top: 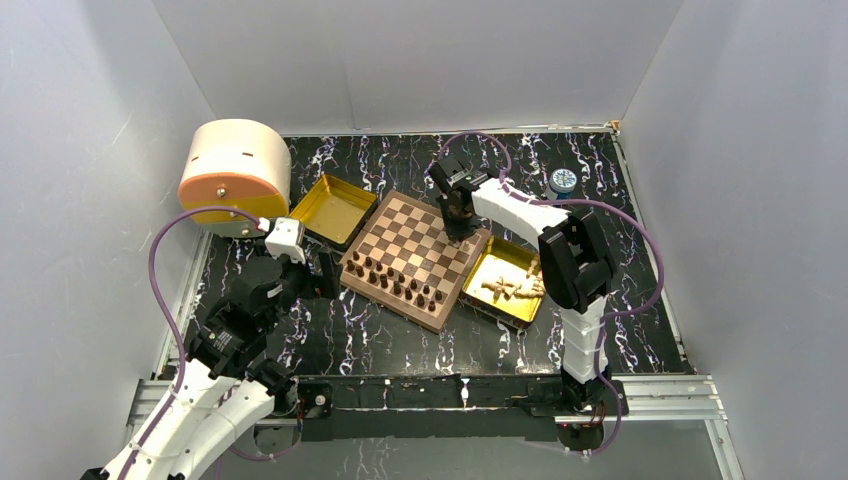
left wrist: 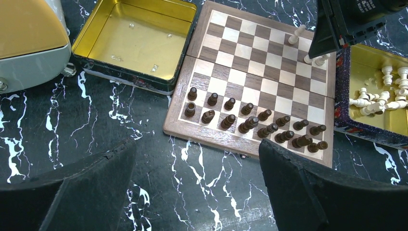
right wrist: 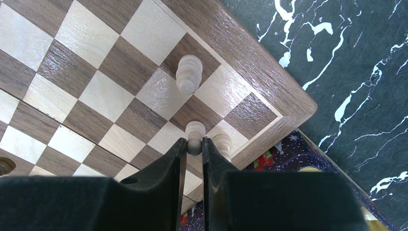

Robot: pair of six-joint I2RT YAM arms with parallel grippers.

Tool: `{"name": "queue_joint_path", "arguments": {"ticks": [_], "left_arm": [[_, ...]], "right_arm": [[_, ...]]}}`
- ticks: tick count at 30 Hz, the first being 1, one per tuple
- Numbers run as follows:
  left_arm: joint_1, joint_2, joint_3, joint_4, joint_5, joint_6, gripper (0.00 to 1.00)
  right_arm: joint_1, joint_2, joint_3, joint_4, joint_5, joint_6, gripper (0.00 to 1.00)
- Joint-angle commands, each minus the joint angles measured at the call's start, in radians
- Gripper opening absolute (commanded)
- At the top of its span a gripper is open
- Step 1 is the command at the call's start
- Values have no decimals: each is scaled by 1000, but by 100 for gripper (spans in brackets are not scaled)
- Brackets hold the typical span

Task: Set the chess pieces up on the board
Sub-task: Place the chess piece on the chessboard.

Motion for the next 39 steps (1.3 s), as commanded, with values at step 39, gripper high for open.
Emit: {"name": "queue_joint_path", "arguments": {"ticks": [39], "left_arm": [[-4, -12, -10, 0, -24, 10, 95]], "right_arm": [[-15, 35, 60, 33, -18, 5, 27]]}}
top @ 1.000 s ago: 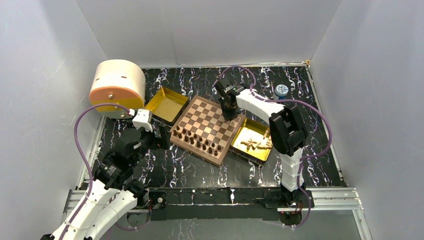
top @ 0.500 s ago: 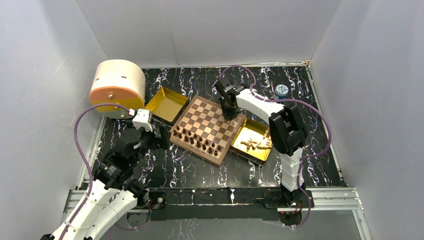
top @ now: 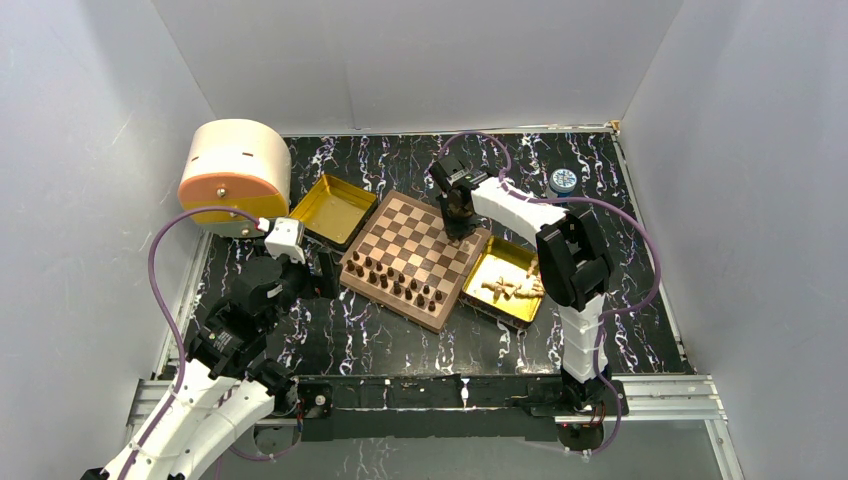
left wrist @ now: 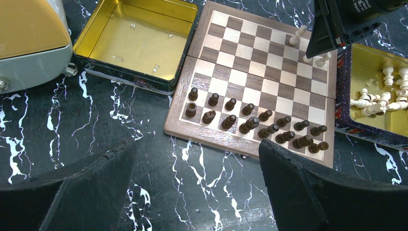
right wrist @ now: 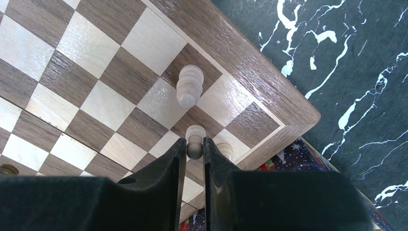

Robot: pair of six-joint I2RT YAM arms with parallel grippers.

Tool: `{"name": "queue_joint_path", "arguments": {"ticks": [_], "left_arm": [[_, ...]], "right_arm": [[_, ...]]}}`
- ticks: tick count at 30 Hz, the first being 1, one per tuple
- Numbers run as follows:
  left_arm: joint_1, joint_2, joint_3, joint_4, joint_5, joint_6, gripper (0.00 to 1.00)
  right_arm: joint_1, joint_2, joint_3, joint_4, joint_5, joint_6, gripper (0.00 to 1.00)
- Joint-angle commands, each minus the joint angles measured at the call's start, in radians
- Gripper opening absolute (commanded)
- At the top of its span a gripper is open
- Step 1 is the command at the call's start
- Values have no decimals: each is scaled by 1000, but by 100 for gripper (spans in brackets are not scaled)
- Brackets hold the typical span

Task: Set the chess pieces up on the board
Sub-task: Place the chess piece on the chessboard.

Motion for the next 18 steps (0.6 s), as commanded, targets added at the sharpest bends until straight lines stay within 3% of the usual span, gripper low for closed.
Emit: {"name": "queue_joint_path", "arguments": {"ticks": [1, 18], "left_arm": [[-4, -11, -10, 0, -18, 10, 95], [-4, -8, -10, 1, -20, 10, 95]], "right_arm": [[-6, 15, 48, 21, -2, 4, 27], [-8, -22, 76, -8, 8, 12, 38]]}}
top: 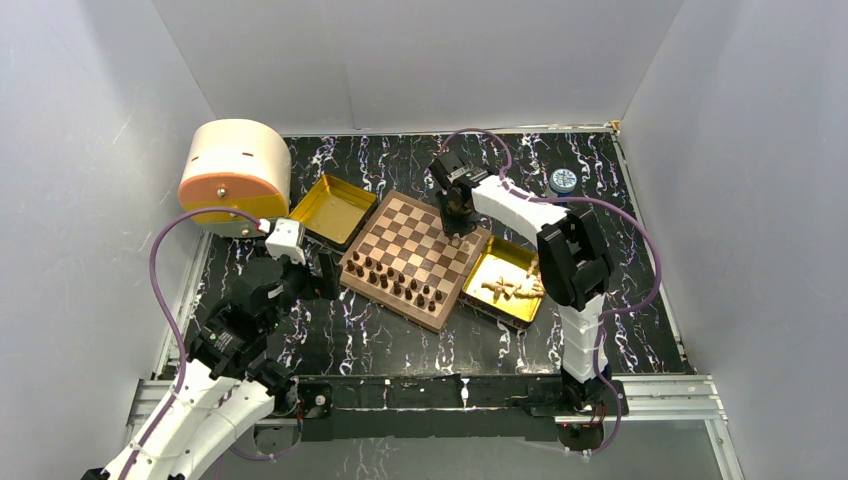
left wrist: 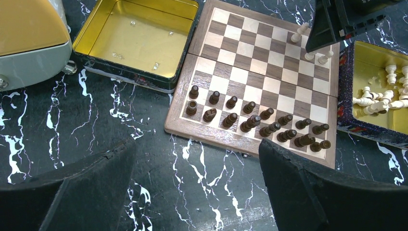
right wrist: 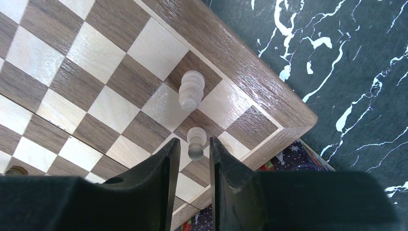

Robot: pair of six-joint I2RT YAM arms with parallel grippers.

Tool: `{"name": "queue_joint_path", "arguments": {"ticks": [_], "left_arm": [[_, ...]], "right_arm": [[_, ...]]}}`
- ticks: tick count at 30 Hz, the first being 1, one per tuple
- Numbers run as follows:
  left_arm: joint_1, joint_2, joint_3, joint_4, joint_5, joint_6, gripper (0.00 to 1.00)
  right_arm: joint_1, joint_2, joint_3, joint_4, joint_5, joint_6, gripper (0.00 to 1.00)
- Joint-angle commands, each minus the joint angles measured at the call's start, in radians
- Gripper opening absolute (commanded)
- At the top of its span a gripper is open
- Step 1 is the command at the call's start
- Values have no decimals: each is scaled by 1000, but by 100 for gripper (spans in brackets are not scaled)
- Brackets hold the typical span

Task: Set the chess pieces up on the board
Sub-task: Place the chess piece on the chessboard, then pick up the chess piece from the storage box.

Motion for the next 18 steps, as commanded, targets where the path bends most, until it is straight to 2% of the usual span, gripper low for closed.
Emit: {"name": "queue_joint_path", "arguments": {"ticks": [1, 11, 14, 18], "left_arm": [[-4, -5, 0, 1, -19, 10, 95], [-4, 3, 0, 1, -15, 10, 95], [-4, -3, -2, 1, -19, 10, 95], [-4, 0, 0, 0, -20, 10, 95]], "right_arm": [[-4, -31, 67, -14, 8, 6, 39], [-4, -121, 61, -48, 18, 23, 42], [-4, -177, 2, -46, 25, 31, 38], [-3, -261, -89, -46, 50, 38, 38]]}}
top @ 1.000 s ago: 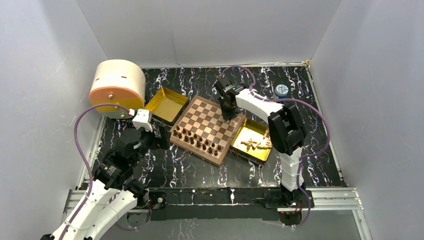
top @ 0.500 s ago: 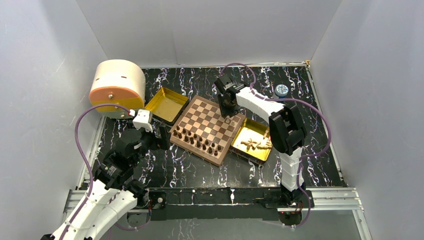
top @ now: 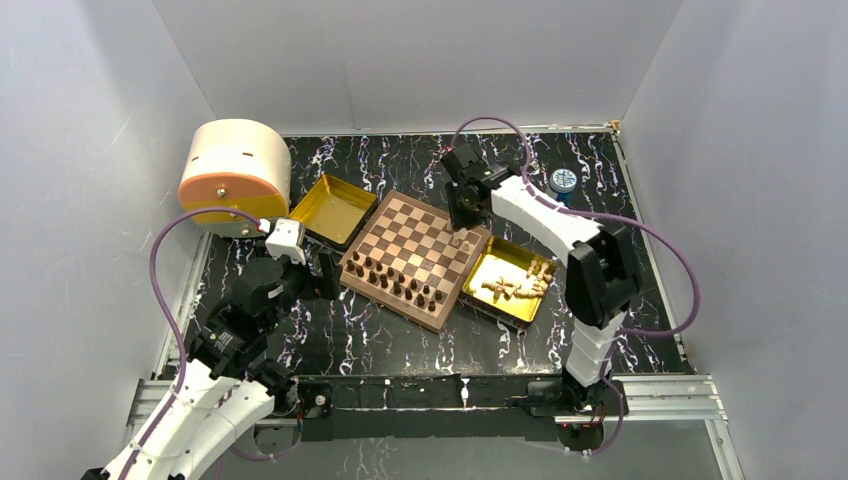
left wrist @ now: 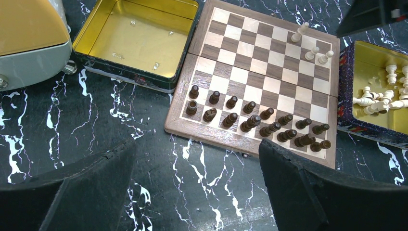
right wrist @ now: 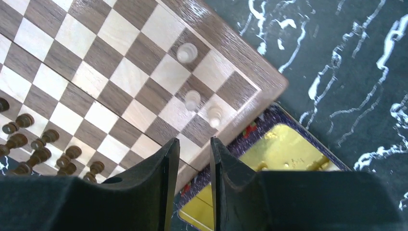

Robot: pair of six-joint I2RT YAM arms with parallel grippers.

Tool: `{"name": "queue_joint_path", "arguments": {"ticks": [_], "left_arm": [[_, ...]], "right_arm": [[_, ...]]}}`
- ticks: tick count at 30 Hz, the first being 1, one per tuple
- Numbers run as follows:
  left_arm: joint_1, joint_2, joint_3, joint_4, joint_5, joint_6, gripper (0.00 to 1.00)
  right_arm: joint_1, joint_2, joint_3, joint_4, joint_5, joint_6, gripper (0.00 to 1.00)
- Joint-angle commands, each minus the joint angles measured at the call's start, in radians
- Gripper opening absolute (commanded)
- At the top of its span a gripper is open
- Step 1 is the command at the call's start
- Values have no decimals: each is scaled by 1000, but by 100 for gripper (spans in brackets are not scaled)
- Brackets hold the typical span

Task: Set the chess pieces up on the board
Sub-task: Pick up the chess piece from the storage box.

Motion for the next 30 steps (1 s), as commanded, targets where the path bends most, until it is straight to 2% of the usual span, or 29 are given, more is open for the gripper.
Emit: {"name": "queue_joint_path", "arguments": {"ticks": [1, 7, 14, 30], "left_arm": [[-4, 1, 1, 1, -18, 10, 95], [-4, 1, 1, 0, -19, 10, 95], [-4, 8, 2, 0, -22, 12, 95], [-4, -1, 0, 1, -25, 12, 95]], "right_arm": [[-3, -135, -88, -21, 46, 22, 38], [-4, -281, -254, -11, 75, 60, 39], [-12, -362, -411, 22, 102, 177, 40], [-16, -363, -566, 60, 107, 374, 40]]}}
